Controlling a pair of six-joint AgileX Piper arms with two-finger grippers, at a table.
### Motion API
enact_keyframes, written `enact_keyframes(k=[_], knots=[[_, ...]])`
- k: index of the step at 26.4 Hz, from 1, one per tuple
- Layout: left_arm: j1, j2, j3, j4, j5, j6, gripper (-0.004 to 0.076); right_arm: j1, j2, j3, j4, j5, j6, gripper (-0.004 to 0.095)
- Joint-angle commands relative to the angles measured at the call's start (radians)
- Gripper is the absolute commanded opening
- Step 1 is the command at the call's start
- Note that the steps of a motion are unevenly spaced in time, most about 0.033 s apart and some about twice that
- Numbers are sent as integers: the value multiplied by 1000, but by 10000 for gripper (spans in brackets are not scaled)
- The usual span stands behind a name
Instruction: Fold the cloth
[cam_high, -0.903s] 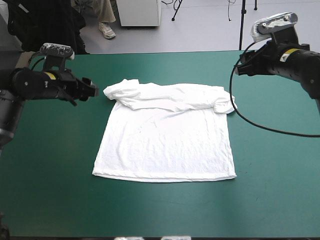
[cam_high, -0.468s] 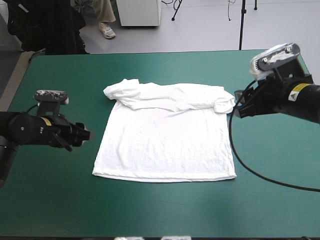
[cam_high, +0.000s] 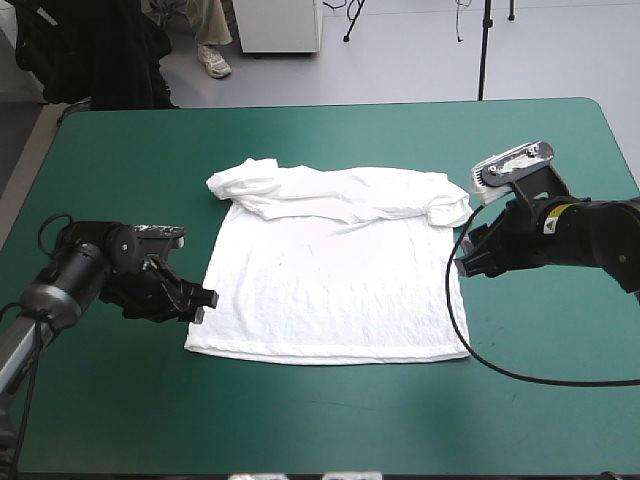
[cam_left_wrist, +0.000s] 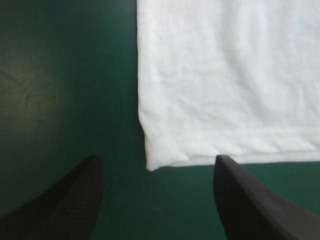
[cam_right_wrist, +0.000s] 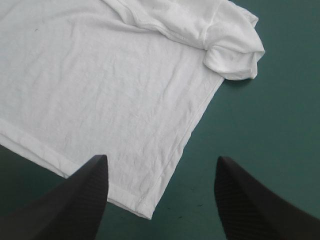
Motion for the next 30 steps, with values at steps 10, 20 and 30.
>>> enact_keyframes(k=[10,20,30], knots=[[-7,154,-18,-16,-71,-33,454,110,-17,109,-109,-7,92,586],[-7,164,140,-31,-208,-57,382,115,-49,171,-123,46,222,586],[-7,164,170,-80,-276,-30,-8,115,-44,538,-78,-231,337,587]])
